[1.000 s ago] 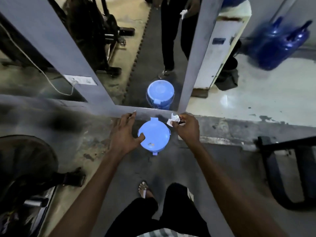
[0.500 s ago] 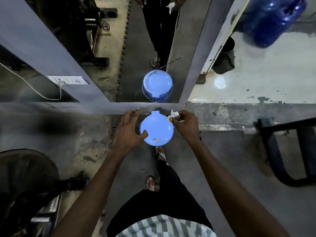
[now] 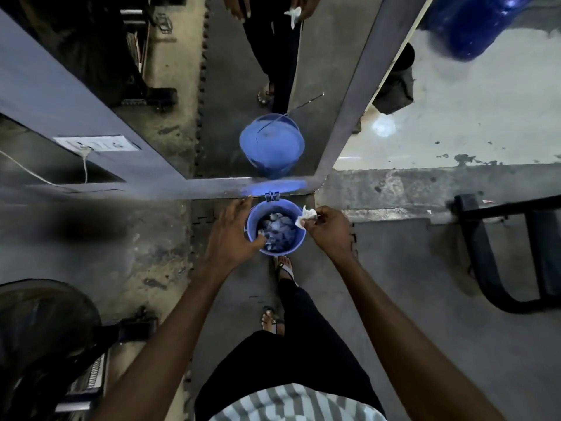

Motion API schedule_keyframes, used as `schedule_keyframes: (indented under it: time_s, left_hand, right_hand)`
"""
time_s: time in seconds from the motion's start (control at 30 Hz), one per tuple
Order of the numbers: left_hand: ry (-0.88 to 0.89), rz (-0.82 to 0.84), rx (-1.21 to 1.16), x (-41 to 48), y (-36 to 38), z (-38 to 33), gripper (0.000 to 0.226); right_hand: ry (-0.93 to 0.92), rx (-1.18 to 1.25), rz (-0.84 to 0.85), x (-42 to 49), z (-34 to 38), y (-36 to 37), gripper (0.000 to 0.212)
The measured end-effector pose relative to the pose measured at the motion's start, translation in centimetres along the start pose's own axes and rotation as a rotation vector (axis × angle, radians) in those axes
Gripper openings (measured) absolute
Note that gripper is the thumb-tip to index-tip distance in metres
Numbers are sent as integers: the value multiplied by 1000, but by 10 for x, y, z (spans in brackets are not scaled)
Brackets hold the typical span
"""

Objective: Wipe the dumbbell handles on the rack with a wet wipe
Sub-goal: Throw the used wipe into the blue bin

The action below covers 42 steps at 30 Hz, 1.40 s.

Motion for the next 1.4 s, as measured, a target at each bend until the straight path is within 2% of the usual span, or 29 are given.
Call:
schedule_keyframes:
  time_s: [0.1, 0.17, 0.23, 0.33, 0.4, 0.57, 0.67, 0.87, 1.13, 1.4]
  left_hand:
    - [37, -34, -18, 0, -4, -11, 82]
    - [28, -9, -27, 2, -4, -10, 76]
    - [32, 17, -21, 5, -4, -8, 75]
    - [26, 19, -24, 7, -4, -7, 75]
    - [13, 20, -23, 8, -3, -6, 74]
    - [-56, 68, -7, 7, 4, 4, 78]
    - [-119, 103, 9, 6, 6, 6, 84]
    - [-134, 106, 38, -2, -4, -1, 95]
    - [-31, 38, 32, -21, -41, -42, 94]
    - [126, -105, -22, -36, -92, -113, 89]
  right_hand:
    - [22, -25, 34, 1, -9, 10, 26]
    - [25, -32, 76, 3, -10, 16, 29]
    - [25, -57, 193, 5, -8, 22, 38]
    - [-8, -226, 393, 9, -8, 31, 53]
    - [22, -261, 432, 10, -11, 32, 52]
    - [73, -227, 378, 4, -16, 22, 50]
    - [31, -182, 307, 3, -12, 12, 42]
    - [-119, -114, 107, -3, 19, -19, 43]
    - [-323, -71, -81, -28, 73, -81, 60]
    - [-536, -117, -260, -65, 121, -170, 63]
Point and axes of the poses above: each hand's wrist, its own x-axis towards the middle knuckle, its own y-axis out of the palm, z = x × y, the point moved 1 cm from there along x, towards the middle knuckle, and after that the axes turned 11 degrees about -y, right-handed, at the moved point
